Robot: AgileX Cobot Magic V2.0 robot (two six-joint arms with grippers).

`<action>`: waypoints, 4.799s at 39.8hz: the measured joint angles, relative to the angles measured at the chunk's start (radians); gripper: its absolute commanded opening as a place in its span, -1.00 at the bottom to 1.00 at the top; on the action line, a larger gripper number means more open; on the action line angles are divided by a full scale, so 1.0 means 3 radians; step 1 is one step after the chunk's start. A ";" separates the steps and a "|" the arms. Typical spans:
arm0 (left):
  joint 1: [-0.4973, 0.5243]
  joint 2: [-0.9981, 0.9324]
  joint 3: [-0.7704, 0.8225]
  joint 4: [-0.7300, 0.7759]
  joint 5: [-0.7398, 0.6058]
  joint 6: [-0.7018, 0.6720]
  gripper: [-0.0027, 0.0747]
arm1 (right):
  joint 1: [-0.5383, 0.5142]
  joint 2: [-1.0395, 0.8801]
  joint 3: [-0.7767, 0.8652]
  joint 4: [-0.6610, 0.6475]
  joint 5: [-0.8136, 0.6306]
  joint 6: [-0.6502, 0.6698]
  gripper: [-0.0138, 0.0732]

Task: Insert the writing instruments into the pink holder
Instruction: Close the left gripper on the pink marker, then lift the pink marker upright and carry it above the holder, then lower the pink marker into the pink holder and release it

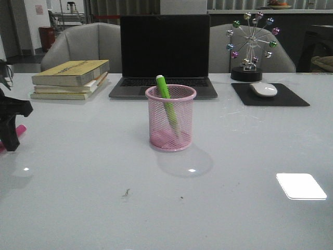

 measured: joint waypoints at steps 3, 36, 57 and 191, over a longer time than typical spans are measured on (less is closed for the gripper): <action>0.0000 0.0017 -0.0015 0.0000 -0.0005 0.0000 0.02 | 0.0000 0.0000 0.0000 0.0000 0.0000 0.0000 0.13; 0.0000 0.0102 -0.0121 0.0153 0.0168 0.0000 -0.68 | 0.0000 0.0000 0.0000 0.0000 0.0000 0.0000 0.13; -0.0427 -0.0471 -0.0753 0.0045 -0.0136 0.0000 -0.68 | 0.0000 0.0000 0.0000 0.0000 0.0000 0.0000 0.13; -0.1383 -0.1460 0.0858 0.0093 -0.3573 -0.0495 -0.04 | 0.0000 0.0000 0.0000 0.0000 0.0000 0.0000 0.13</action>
